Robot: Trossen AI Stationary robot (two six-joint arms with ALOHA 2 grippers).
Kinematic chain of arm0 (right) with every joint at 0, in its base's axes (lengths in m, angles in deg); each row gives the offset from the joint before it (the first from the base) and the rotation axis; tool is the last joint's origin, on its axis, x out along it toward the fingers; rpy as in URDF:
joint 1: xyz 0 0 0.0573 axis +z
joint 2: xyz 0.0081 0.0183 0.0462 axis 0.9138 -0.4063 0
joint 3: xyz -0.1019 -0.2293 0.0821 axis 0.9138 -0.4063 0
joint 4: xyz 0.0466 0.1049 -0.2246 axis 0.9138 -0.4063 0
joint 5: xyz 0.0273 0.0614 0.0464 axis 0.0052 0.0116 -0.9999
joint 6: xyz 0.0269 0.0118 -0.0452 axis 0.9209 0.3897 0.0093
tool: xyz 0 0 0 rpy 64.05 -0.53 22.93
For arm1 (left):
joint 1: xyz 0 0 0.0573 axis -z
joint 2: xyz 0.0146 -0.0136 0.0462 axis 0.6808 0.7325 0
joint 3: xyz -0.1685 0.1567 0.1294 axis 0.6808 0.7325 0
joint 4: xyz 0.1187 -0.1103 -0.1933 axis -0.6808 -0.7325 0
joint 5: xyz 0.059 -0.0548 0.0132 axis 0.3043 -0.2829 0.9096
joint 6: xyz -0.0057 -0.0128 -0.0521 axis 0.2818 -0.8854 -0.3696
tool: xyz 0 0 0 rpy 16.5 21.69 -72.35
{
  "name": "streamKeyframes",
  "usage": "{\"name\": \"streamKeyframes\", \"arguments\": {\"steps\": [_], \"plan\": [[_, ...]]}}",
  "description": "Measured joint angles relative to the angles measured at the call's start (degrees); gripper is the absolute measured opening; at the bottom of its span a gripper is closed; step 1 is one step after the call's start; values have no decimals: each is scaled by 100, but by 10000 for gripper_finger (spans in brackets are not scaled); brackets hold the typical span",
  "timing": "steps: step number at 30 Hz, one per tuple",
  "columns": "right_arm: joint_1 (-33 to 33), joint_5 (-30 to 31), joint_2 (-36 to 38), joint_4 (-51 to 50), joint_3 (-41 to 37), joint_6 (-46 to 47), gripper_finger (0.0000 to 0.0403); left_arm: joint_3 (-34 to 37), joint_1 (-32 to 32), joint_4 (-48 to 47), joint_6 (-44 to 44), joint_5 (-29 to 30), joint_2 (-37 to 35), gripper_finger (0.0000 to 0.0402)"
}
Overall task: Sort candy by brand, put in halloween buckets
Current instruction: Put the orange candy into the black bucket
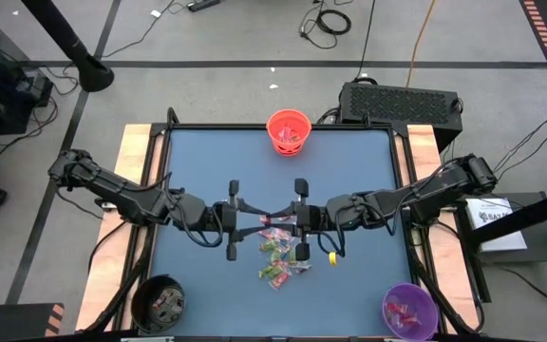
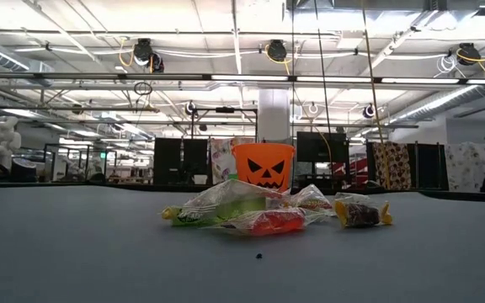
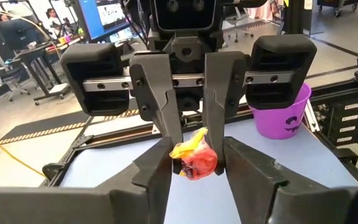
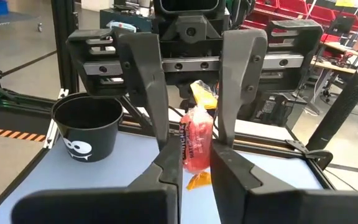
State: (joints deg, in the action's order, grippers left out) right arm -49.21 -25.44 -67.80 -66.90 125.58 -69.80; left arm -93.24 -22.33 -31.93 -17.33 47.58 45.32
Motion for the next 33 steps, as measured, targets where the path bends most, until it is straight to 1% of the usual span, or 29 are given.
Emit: {"name": "streamKeyframes", "arguments": {"steps": [6, 9, 33], "plan": [[0, 2, 0, -5, 0, 0, 47, 0, 0, 13, 52, 0, 0, 119], [0, 2, 0, -8, 0, 1, 47, 0, 0, 14, 54, 0, 0, 112], [-4, 31, 2, -8, 0, 0, 48, 0, 2, 31, 158, 102, 2, 109]]}}
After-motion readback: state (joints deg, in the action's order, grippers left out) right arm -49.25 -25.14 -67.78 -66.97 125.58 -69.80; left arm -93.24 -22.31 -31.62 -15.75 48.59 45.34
